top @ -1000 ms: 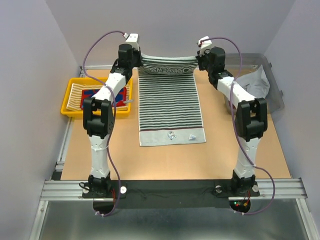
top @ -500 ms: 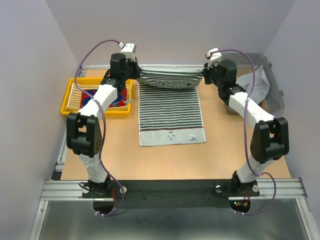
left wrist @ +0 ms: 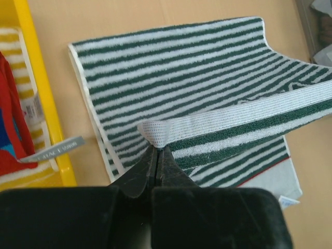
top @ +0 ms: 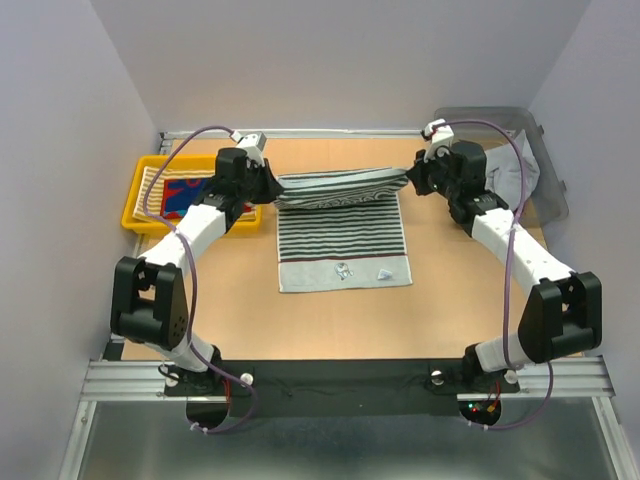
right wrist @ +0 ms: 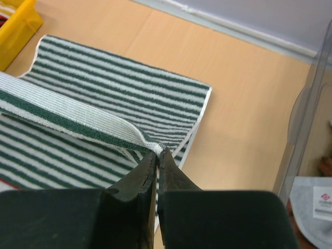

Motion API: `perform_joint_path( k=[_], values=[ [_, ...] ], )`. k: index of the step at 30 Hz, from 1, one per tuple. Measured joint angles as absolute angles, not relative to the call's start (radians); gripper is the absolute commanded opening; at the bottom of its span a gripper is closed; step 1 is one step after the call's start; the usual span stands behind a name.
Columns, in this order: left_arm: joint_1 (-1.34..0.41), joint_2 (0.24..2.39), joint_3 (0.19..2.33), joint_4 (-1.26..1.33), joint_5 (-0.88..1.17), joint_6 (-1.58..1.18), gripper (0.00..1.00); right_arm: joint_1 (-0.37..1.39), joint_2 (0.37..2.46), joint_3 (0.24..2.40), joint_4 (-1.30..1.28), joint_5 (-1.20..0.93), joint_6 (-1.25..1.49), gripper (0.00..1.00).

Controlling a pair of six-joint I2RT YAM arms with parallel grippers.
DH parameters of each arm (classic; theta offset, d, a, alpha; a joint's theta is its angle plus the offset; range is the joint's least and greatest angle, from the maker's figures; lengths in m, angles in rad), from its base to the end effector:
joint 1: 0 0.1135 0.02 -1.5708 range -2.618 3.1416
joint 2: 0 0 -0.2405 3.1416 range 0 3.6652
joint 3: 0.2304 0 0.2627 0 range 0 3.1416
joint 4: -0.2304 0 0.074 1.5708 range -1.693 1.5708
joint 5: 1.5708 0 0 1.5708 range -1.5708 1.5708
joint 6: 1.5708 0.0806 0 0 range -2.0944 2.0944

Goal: Fold and stack the towels
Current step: Fold the towel

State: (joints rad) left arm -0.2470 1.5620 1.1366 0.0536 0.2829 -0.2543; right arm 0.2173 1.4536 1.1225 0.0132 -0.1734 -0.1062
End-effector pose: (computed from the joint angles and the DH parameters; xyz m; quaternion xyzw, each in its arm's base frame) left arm 0.3985 -0.1237 0.2481 0.0766 0.8177 -0.2513 0.5123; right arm 0.3866 0.0996 0.2780 -0.1801 0.7884 0.1025 0.5793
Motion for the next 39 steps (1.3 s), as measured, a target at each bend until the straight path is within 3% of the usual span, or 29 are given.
perform_joint_path(
  k=[18,31,39],
  values=[
    [-0.282,1.393,0.865,0.056,0.285,-0.395,0.00,0.217,1.307,0.948,-0.196,-0.186,0.108,0.00],
    [-0.355,1.435,0.691,0.185,0.135,-0.559,0.00,0.217,1.576,0.904,-0.220,-0.149,0.207,0.00],
    [-0.373,1.489,0.612,0.259,0.123,-0.660,0.00,0.218,1.636,0.907,-0.217,-0.121,0.207,0.00]
  ],
)
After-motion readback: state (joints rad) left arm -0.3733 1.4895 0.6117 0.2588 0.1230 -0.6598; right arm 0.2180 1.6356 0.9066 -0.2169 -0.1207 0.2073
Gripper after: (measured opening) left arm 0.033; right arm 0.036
